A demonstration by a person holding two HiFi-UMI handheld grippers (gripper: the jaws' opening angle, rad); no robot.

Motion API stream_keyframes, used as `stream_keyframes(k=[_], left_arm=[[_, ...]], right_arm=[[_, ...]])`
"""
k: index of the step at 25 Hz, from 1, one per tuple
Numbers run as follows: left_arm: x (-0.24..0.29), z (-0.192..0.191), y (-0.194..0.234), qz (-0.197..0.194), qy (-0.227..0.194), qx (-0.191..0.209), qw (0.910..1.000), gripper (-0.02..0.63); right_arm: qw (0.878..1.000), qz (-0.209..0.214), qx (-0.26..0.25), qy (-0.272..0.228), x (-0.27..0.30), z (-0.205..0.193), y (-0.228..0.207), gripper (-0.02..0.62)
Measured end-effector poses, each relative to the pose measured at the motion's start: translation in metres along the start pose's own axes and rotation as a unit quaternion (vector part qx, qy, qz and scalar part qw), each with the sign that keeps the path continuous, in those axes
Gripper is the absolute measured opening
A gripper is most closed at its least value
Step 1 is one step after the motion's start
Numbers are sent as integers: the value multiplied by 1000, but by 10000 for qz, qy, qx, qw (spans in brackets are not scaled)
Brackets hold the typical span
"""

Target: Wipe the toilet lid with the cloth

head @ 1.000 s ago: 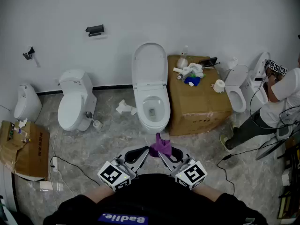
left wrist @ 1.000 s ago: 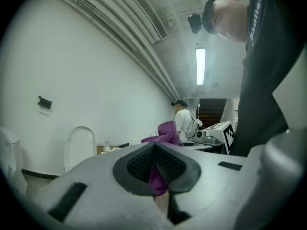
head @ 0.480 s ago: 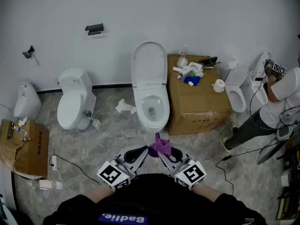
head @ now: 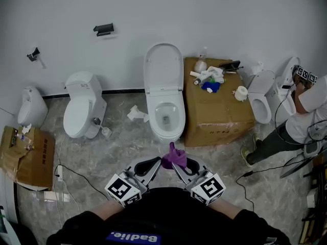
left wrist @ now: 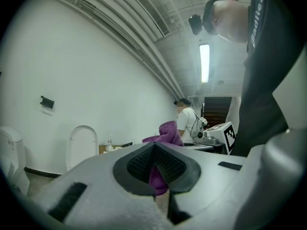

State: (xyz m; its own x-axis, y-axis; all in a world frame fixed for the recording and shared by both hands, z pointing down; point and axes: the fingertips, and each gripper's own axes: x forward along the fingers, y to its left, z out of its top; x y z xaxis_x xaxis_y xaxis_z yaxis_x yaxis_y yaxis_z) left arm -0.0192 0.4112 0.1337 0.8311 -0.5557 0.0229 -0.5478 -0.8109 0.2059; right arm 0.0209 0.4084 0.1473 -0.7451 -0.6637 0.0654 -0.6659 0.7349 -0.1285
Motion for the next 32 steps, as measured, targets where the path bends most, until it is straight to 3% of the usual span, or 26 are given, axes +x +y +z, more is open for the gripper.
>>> stream_keyframes(k=[7, 15, 22, 32], left_arm=[[13, -15, 12, 393, 117, -43, 9992, 15], [35, -14, 48, 362, -3, -207, 9991, 15], [63, -9, 133, 152, -147, -76, 9997, 15], [86, 42, 295, -163, -169, 116, 9997, 15]], right_arm=[[9999, 154, 55, 22, -4, -9, -22, 95], [9999, -4, 108, 113, 19, -13, -54, 95], [9993, -236, 42, 269, 87, -13, -99, 95], [9968, -749, 212, 197, 237, 22, -162, 95]])
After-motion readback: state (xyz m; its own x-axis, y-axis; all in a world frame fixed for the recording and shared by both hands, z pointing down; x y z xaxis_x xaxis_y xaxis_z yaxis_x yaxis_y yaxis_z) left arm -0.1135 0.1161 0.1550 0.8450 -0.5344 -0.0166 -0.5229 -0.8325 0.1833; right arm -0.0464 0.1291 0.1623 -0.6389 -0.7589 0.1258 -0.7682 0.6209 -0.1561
